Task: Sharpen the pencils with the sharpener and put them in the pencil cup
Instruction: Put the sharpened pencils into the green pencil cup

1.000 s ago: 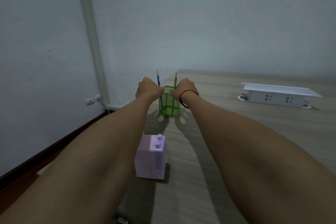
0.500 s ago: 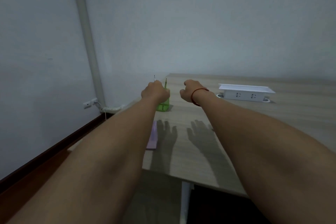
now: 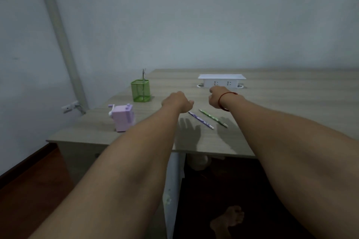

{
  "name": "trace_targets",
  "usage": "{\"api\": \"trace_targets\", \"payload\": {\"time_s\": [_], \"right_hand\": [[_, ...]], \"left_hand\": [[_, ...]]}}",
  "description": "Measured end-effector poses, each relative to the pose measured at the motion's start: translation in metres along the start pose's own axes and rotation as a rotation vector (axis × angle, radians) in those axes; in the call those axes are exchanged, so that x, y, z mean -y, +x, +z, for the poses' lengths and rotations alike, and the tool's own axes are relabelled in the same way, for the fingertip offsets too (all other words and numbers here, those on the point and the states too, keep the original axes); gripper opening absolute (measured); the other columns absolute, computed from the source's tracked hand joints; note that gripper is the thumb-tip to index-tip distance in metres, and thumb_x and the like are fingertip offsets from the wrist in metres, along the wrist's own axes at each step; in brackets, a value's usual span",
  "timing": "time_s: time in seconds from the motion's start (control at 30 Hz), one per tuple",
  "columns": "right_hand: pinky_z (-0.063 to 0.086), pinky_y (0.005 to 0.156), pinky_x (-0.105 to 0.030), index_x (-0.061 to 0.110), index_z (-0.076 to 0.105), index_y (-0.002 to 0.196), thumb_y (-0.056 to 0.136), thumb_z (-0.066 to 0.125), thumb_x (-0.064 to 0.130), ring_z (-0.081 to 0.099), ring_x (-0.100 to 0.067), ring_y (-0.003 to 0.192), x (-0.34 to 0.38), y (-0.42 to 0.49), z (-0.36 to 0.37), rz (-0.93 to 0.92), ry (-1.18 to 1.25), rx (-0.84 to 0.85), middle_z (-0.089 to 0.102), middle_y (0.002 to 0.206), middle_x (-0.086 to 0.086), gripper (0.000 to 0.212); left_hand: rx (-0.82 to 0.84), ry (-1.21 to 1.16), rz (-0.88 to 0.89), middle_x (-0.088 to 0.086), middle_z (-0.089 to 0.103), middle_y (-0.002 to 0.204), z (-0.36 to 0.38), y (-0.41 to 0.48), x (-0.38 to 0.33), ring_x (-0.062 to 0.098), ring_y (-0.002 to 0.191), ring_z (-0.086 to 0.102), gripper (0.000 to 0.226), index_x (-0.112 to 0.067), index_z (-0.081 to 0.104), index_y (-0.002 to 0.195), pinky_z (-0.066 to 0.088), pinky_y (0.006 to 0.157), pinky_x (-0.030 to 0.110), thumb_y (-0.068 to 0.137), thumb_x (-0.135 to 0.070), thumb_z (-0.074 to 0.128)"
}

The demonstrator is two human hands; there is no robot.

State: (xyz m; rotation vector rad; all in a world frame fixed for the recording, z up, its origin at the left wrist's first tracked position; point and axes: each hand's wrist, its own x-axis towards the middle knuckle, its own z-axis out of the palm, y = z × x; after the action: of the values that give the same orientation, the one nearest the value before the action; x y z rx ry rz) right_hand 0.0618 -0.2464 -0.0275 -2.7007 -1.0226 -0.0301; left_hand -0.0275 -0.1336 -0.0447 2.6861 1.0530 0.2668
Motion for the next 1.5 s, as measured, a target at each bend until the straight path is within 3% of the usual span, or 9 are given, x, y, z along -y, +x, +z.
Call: {"api": "trace_targets", "payload": {"time_s": [0.13, 0.37, 0.5, 0.6, 0.73, 0.93, 1.13, 1.33, 1.5], "right_hand": [[0.046, 0.094, -0.037, 0.004, 0.058, 0.122, 0.095, 0.045, 0.012, 0.057, -0.034, 0.115, -0.023, -0.004, 0.018, 0.024, -0.014, 0.046, 0.058, 0.126, -0.017, 0.031], [0.046, 0.094, -0.035, 0.002, 0.059, 0.122, 0.094, 0.052, 0.014, 0.056, -0.033, 0.118, -0.037, 0.018, 0.044, 0.016, -0.015, 0.073, 0.058, 0.128, -0.017, 0.031], [0.048, 0.090, -0.034, 0.002, 0.060, 0.120, 0.090, 0.059, 0.011, 0.058, -0.032, 0.115, -0.034, 0.027, 0.057, 0.023, -0.036, 0.095, 0.060, 0.126, -0.016, 0.032], [0.048, 0.091, -0.035, 0.000, 0.057, 0.123, 0.089, 0.056, 0.001, 0.058, -0.032, 0.116, -0.031, 0.029, 0.064, 0.044, -0.035, 0.053, 0.058, 0.127, -0.018, 0.034], [0.047, 0.092, -0.034, 0.000, 0.056, 0.124, 0.089, 0.055, 0.000, 0.057, -0.032, 0.118, -0.023, 0.025, 0.059, 0.084, 0.008, 0.039, 0.056, 0.129, -0.018, 0.035], [0.049, 0.089, -0.035, -0.003, 0.052, 0.128, 0.088, 0.052, -0.004, 0.058, -0.033, 0.117, 0.014, 0.012, 0.023, 0.051, 0.094, -0.039, 0.055, 0.129, -0.021, 0.040], [0.040, 0.073, -0.030, -0.001, 0.050, 0.125, 0.087, 0.053, -0.001, 0.058, -0.033, 0.106, 0.074, 0.000, -0.018, -0.037, 0.199, -0.142, 0.056, 0.126, -0.018, 0.038], [0.044, 0.079, -0.034, 0.005, 0.043, 0.127, 0.091, 0.052, 0.019, 0.055, -0.033, 0.114, 0.136, 0.019, -0.038, -0.138, 0.375, -0.168, 0.049, 0.129, -0.015, 0.040], [0.051, 0.084, -0.038, 0.005, 0.050, 0.118, 0.094, 0.044, 0.027, 0.058, -0.031, 0.099, 0.175, 0.059, -0.036, -0.183, 0.509, -0.189, 0.055, 0.123, -0.015, 0.033]], "left_hand": [[0.066, 0.027, -0.016, 0.014, 0.042, 0.145, 0.030, -0.002, -0.015, 0.032, 0.131, 0.043, 0.068, -0.004, 0.037, 0.140, 0.040, 0.102, 0.038, 0.093, -0.052, 0.046], [-0.051, -0.022, -0.097, 0.011, 0.050, 0.136, 0.056, 0.014, -0.034, 0.030, 0.125, 0.050, 0.050, -0.010, 0.048, 0.129, 0.044, 0.096, 0.035, 0.091, -0.043, 0.053], [-0.084, -0.016, -0.135, 0.009, 0.054, 0.129, 0.066, 0.025, -0.038, 0.028, 0.119, 0.055, 0.048, -0.011, 0.052, 0.121, 0.047, 0.088, 0.033, 0.080, -0.030, 0.070], [-0.119, -0.037, -0.154, 0.011, 0.057, 0.125, 0.068, 0.029, -0.037, 0.029, 0.115, 0.057, 0.033, -0.008, 0.055, 0.116, 0.049, 0.084, 0.032, 0.085, -0.014, 0.064], [-0.134, -0.146, -0.165, 0.017, 0.055, 0.127, 0.062, 0.032, -0.022, 0.034, 0.117, 0.056, 0.030, -0.001, 0.056, 0.117, 0.049, 0.091, 0.036, 0.087, -0.004, 0.054], [-0.225, -0.330, -0.166, 0.024, 0.060, 0.115, 0.012, 0.025, 0.002, 0.039, 0.098, 0.065, 0.021, 0.005, 0.060, 0.102, 0.058, 0.082, 0.044, 0.082, 0.006, 0.053], [-0.356, -0.283, -0.138, 0.022, 0.051, 0.128, -0.060, 0.006, 0.028, 0.036, 0.112, 0.059, 0.037, 0.004, 0.050, 0.123, 0.053, 0.089, 0.038, 0.086, 0.006, 0.049], [-0.413, -0.353, -0.187, 0.019, 0.055, 0.119, -0.109, 0.012, 0.071, 0.038, 0.099, 0.063, 0.028, 0.002, 0.051, 0.114, 0.055, 0.079, 0.037, 0.087, -0.006, 0.052], [-0.503, -0.399, -0.201, 0.019, 0.060, 0.112, -0.126, 0.043, 0.108, 0.038, 0.092, 0.065, 0.029, 0.001, 0.052, 0.109, 0.052, 0.073, 0.036, 0.087, -0.017, 0.048]]}}
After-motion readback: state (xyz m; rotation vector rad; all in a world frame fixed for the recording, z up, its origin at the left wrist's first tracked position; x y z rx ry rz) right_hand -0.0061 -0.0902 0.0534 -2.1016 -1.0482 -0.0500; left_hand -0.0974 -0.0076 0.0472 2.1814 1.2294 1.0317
